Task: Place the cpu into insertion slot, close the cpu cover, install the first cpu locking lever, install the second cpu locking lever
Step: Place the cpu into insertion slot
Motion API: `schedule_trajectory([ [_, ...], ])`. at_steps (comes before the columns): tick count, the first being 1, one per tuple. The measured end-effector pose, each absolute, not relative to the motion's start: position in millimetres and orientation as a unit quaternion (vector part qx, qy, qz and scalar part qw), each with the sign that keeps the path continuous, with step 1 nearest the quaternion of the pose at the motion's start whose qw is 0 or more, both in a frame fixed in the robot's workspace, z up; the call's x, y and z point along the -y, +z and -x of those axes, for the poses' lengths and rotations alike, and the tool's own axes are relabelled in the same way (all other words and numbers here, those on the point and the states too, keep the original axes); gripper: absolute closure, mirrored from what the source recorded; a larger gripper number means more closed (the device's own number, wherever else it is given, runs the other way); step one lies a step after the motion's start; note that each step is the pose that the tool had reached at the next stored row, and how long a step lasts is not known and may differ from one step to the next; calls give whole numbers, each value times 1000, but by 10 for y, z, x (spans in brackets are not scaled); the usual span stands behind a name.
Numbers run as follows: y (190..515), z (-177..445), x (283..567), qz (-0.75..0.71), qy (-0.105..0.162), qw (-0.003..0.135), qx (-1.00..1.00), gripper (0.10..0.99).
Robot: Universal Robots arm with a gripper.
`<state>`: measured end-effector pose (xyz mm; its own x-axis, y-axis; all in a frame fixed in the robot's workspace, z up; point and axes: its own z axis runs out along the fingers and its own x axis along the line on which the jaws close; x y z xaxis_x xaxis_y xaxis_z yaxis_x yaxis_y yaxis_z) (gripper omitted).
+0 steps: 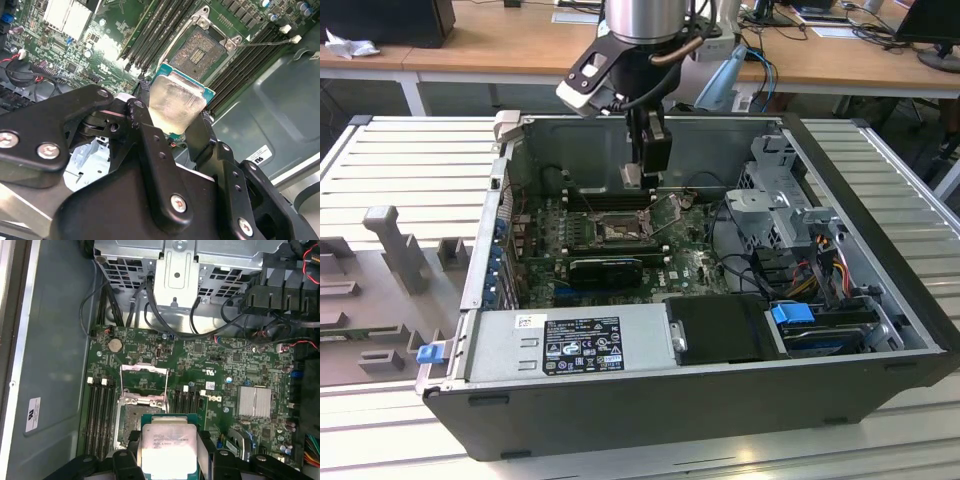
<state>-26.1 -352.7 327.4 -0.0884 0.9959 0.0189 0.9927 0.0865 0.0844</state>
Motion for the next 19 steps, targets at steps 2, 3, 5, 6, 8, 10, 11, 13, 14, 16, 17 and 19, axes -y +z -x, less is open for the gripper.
schedule_trajectory([
  [2, 3253, 261, 3527, -675, 38, 22, -736, 557],
  [3, 3246, 261, 3527, -675, 38, 22, -736, 557],
  [5, 3238, 261, 3527, -676, 37, 22, -736, 557],
  [6, 3234, 261, 3527, -676, 38, 22, -736, 557],
  [8, 3224, 261, 3527, -676, 37, 22, -736, 557],
  [10, 3210, 261, 3527, -676, 37, 22, -735, 557],
  [11, 3204, 261, 3527, -677, 37, 22, -735, 557],
  [13, 3196, 261, 3527, -677, 37, 22, -735, 557],
  [14, 3191, 261, 3527, -677, 37, 22, -735, 557],
  [16, 3183, 261, 3527, -677, 37, 22, -735, 557],
  [17, 3179, 261, 3527, -677, 37, 22, -734, 557],
  [19, 3170, 261, 3527, -677, 37, 22, -734, 557],
])
